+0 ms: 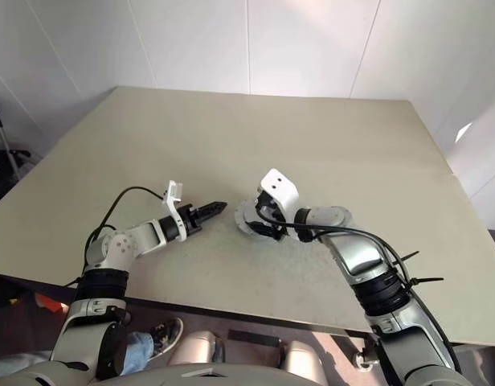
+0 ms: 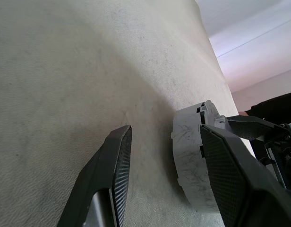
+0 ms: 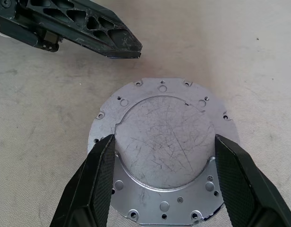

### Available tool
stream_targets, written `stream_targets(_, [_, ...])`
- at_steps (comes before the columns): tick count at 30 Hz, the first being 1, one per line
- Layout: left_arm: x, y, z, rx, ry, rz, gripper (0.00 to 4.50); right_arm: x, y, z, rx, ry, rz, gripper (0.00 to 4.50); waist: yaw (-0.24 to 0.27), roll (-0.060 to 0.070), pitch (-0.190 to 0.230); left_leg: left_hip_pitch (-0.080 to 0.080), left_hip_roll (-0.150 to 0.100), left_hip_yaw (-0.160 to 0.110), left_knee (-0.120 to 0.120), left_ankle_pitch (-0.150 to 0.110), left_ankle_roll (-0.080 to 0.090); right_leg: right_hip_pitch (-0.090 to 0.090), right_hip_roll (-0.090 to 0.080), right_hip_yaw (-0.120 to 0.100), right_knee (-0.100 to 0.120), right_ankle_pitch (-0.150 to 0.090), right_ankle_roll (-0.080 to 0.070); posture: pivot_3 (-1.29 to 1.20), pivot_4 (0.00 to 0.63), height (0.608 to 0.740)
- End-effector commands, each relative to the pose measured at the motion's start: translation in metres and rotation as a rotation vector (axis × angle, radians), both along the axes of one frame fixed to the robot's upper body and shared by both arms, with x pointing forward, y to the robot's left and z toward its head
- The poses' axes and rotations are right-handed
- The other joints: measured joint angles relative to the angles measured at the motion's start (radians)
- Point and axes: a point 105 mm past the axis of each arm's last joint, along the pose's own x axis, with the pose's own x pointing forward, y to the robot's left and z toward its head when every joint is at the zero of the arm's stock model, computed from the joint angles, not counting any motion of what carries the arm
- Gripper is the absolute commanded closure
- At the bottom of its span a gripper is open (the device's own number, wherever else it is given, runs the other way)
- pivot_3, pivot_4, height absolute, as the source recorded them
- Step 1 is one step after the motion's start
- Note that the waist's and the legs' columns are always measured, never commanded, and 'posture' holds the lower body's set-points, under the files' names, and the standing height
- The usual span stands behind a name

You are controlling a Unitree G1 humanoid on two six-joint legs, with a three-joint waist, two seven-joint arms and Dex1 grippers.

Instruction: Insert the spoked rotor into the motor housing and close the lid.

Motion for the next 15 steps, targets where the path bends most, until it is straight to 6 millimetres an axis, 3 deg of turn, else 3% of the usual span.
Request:
stream_targets(1, [0.003,0.001,0.01,-0.004,-0.044,-0.001,2.06,-0.006,-0.006,-0.017,-0.036,0.083,-0.011,1.34,0.0,0.0,0.0,0.0,0.0,0.0,0.0,0.0,0.0,0.0,0.0,0.0,0.0,0.0,0.0,0.0,0.0,0.74])
stream_targets(5, [0.002,0.0,0.01,-0.006,-0.044,0.001,2.06,-0.003,-0.007,-0.017,-0.03,0.088,-0.033,1.34,0.0,0.0,0.0,0.0,0.0,0.0,0.0,0.0,0.0,0.001,0.0,0.0,0.0,0.0,0.0,0.0,0.0,0.74])
stream_targets(15, [0.002,-0.001,0.009,-0.005,-0.042,-0.003,2.06,-0.001,0.004,0.013,0.005,0.007,0.007,1.34,0.0,0.0,0.0,0.0,0.0,0.0,0.001,0.0,0.0,0.0,0.0,0.0,0.0,0.0,0.0,0.0,0.0,0.74])
